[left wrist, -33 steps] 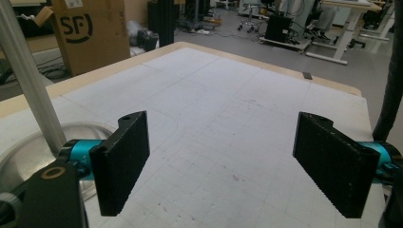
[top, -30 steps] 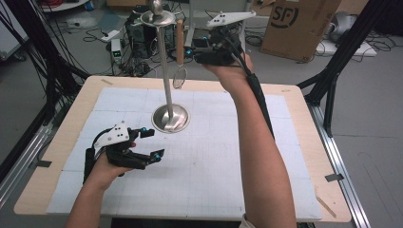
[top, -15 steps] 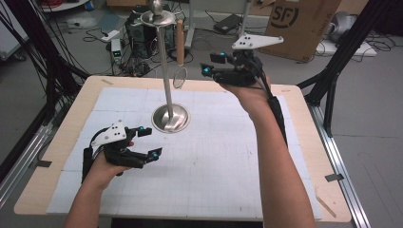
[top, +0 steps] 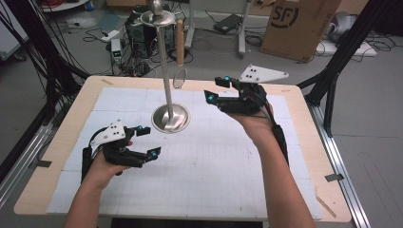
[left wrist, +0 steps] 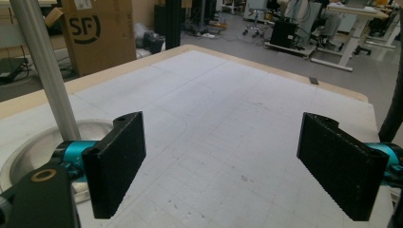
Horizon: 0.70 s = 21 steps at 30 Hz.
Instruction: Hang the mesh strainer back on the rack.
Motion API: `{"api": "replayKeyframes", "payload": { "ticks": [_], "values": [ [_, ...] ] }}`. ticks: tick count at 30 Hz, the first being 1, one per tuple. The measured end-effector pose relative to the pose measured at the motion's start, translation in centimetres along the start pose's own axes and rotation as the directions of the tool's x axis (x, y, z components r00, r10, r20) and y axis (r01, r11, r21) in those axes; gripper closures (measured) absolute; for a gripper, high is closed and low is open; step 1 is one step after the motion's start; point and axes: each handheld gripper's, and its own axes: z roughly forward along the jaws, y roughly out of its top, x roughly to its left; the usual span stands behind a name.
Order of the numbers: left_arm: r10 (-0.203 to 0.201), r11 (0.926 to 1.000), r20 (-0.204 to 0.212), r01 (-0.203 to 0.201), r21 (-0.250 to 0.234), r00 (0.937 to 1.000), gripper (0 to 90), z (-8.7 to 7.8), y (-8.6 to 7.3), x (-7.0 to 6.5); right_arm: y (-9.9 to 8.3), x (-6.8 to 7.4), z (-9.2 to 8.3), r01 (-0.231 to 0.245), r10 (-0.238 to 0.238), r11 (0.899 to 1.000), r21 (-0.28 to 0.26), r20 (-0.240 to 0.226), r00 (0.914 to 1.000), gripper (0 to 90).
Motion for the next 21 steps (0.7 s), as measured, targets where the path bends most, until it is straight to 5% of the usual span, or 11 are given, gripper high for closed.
{"api": "replayKeyframes", "payload": {
  "ticks": [21],
  "values": [
    [-0.003, 1.0000, -0.013, 0.003, 0.004, 0.9999, 15.7, 0.0, -0.2, 0.0, -6.2, 1.3, -3.7, -0.054, 0.055, 0.997, -0.052, 0.015, 0.9984, 31.5]
  ]
}}
